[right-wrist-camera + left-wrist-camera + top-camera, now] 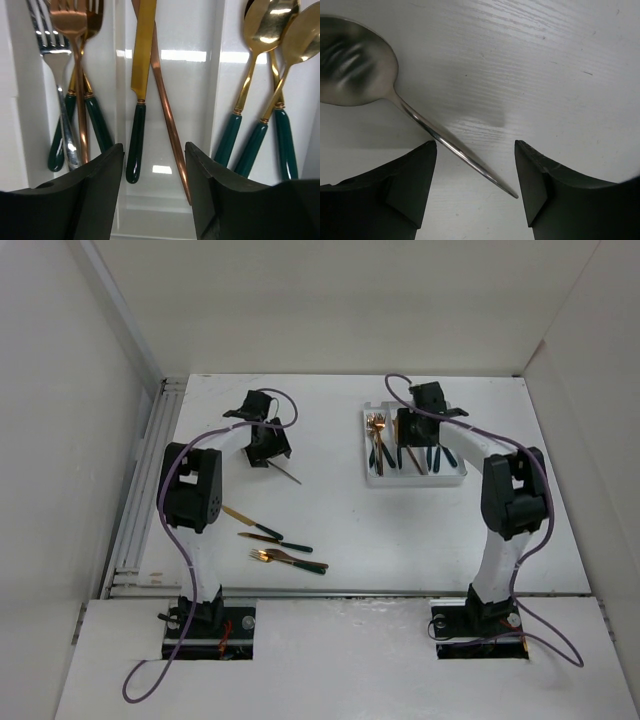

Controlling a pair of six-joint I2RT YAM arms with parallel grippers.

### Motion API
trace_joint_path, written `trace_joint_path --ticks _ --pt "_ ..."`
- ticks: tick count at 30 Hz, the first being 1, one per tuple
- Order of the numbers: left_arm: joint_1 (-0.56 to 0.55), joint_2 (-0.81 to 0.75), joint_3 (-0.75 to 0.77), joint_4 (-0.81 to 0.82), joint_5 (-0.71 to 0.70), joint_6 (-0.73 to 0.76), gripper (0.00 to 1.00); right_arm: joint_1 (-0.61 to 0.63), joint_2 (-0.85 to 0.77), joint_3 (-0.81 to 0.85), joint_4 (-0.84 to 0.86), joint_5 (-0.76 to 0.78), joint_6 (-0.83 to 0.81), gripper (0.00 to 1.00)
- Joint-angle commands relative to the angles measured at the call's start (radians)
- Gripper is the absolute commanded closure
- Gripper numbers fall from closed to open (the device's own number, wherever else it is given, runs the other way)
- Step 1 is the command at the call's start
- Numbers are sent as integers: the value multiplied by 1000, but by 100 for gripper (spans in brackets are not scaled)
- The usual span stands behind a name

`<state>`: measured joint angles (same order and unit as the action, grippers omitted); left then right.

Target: Sort the eating utensils into containers

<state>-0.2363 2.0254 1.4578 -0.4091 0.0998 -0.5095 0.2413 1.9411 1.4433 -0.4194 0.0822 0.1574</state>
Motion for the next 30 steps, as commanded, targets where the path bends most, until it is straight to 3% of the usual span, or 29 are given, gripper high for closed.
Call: trace_joint_path --ticks 1,6,13,18,22,30 --pt "-1 12 -5 -86 -115 -21 38 -5 -106 3 17 14 -12 42" --pt "-11 68 38 -148 -299 54 43 -5 -174 -20 37 -4 -12 42" --pt "-31 104 73 -168 -290 78 54 -5 -218 -29 47 5 -12 42" --pt "-77 116 44 -136 -258 88 86 -5 -246 -29 47 27 -21 42" --pt "-77 116 44 -126 -238 88 99 -5 -264 -47 47 36 -30 42" --pt "-77 105 21 -94 -124 108 100 -5 -301 -57 47 45 -39 42"
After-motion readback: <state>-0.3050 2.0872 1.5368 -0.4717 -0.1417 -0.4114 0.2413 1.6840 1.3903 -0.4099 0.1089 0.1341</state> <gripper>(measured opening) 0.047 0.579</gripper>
